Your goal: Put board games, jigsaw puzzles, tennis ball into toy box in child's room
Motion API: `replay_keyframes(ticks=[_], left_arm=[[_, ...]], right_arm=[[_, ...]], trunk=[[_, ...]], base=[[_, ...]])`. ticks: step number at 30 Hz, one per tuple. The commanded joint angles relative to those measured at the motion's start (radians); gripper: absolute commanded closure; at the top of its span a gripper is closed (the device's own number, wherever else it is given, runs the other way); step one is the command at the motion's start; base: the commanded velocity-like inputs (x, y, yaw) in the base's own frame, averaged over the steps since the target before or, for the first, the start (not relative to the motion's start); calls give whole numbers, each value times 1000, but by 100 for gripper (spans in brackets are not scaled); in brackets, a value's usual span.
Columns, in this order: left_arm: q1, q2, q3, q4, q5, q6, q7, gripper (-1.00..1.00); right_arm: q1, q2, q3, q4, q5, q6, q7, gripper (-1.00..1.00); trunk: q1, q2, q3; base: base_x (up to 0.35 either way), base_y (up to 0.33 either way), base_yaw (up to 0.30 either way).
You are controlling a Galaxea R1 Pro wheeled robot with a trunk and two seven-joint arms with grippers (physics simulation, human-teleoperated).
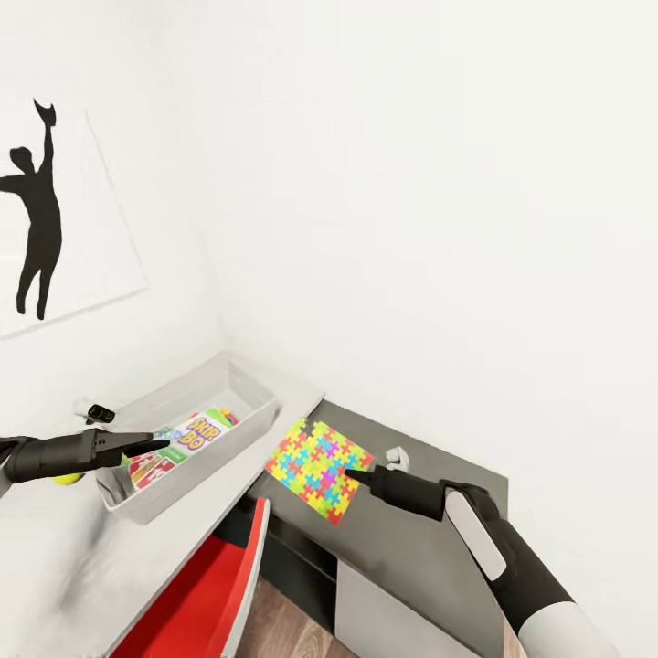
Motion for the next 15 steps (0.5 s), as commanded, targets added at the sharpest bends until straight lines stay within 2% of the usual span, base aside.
replay_keyframes(ticks=[1, 15], left_arm=[[-2, 1, -4, 1, 4, 11, -4, -100], [-2, 1, -4, 1, 5, 8, -7, -100]], right_arm=[[-1, -1, 1, -1, -6, 5, -1, 100], [-1, -2, 1, -1, -6, 5, 4, 100]], trunk=[[1, -2, -1], [1, -2, 17]], base=[[0, 0, 212], [0, 0, 204]])
